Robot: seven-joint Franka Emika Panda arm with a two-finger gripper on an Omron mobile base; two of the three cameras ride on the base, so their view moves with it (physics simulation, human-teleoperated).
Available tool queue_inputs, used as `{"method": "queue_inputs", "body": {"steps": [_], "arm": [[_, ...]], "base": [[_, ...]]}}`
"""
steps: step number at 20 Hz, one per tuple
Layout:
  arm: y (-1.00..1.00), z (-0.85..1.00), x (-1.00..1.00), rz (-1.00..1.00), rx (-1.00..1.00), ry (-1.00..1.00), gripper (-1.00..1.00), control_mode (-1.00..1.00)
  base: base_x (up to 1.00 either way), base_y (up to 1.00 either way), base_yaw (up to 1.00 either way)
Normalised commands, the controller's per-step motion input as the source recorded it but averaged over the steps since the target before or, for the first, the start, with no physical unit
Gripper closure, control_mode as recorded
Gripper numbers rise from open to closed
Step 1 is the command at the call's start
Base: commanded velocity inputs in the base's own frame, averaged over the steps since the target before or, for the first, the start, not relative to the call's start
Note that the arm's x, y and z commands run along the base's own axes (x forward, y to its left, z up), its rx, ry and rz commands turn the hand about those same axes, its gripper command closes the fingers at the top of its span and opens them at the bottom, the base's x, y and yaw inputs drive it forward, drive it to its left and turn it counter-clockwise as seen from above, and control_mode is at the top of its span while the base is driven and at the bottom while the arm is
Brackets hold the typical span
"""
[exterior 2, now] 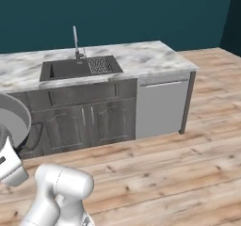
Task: Move the pot and pan from the stove into the sink.
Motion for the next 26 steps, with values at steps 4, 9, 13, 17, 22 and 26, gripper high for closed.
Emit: {"method": "queue_inputs", "body": {"steps": [4, 9, 13, 17, 22, 26], "arm": [[0.0, 0.0, 0.0, 0.0, 0.0, 0.0, 1.0, 1.0], [0.0, 0.0, 0.0, 0.0, 0.0, 0.0, 1.0, 1.0], [0.0, 0.0, 0.0, 0.0, 0.0, 0.0, 1.0, 1.0], [0.0, 0.0, 0.0, 0.0, 0.0, 0.0, 1.0, 1.0], [0.0, 0.0, 0.0, 0.0, 0.0, 0.0, 1.0, 1.0], [0.0, 0.0, 0.0, 0.0, 0.0, 0.0, 1.0, 1.0]], "base": [[0.0, -0.03, 0.28], [0.0, -0.02, 0.01], [0.22, -0.17, 0.02], [0.58, -0.57, 0.08], [0.6, -0.62, 0.13], [0.6, -0.61, 0.14]]}}
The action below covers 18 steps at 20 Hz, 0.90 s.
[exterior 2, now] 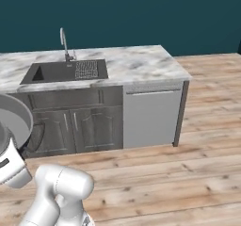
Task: Move the pot and pan from the stove into the sink.
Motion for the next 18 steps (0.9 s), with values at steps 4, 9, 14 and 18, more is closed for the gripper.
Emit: {"method": "queue_inputs", "body": {"steps": [4, 9, 14, 18], "arm": [[0.0, 0.0, 0.0, 0.0, 0.0, 0.0, 1.0, 1.0], [0.0, 0.0, 0.0, 0.0, 0.0, 0.0, 1.0, 1.0], [0.0, 0.0, 0.0, 0.0, 0.0, 0.0, 1.0, 1.0], [0.0, 0.0, 0.0, 0.0, 0.0, 0.0, 1.0, 1.0]], "base": [[0.56, -0.58, 0.16], [0.23, -0.32, 0.1], [0.1, 0.02, 0.0], [0.49, 0.16, 0.0]]}}
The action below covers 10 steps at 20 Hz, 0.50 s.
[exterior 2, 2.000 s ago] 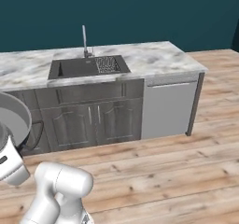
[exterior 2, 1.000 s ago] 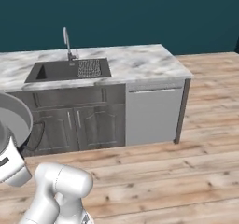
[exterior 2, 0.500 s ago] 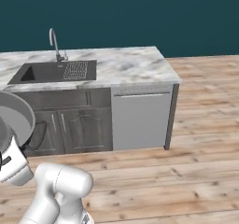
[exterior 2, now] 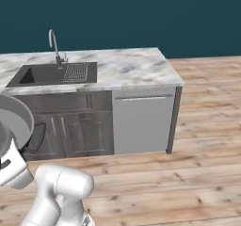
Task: Move the pot and pan from the stove into the sink.
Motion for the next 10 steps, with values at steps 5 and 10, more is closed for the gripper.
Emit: {"method": "queue_inputs", "body": {"steps": [5, 10], "arm": [[0.0, 0.0, 0.0, 0.0, 0.0, 0.0, 1.0, 1.0], [0.0, 0.0, 0.0, 0.0, 0.0, 0.0, 1.0, 1.0]], "base": [[0.61, 0.22, 0.0], [0.67, 0.3, 0.0]]}}
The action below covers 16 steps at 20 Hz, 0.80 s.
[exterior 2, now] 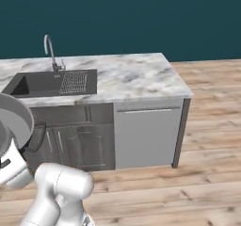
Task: Move the pot and pan from the stove into the sink.
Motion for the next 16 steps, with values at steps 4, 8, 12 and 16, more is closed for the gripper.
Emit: {"method": "queue_inputs", "body": {"steps": [4, 8, 12, 16], "arm": [[0.0, 0.0, 0.0, 0.0, 0.0, 0.0, 1.0, 1.0], [0.0, 0.0, 0.0, 0.0, 0.0, 0.0, 1.0, 1.0], [0.0, 0.0, 0.0, 0.0, 0.0, 0.0, 1.0, 1.0], [0.0, 0.0, 0.0, 0.0, 0.0, 0.0, 1.0, 1.0]], "base": [[0.68, 0.33, 0.0], [0.7, 0.3, 0.0], [0.72, 0.3, 0.0], [0.72, 0.33, 0.0]]}}
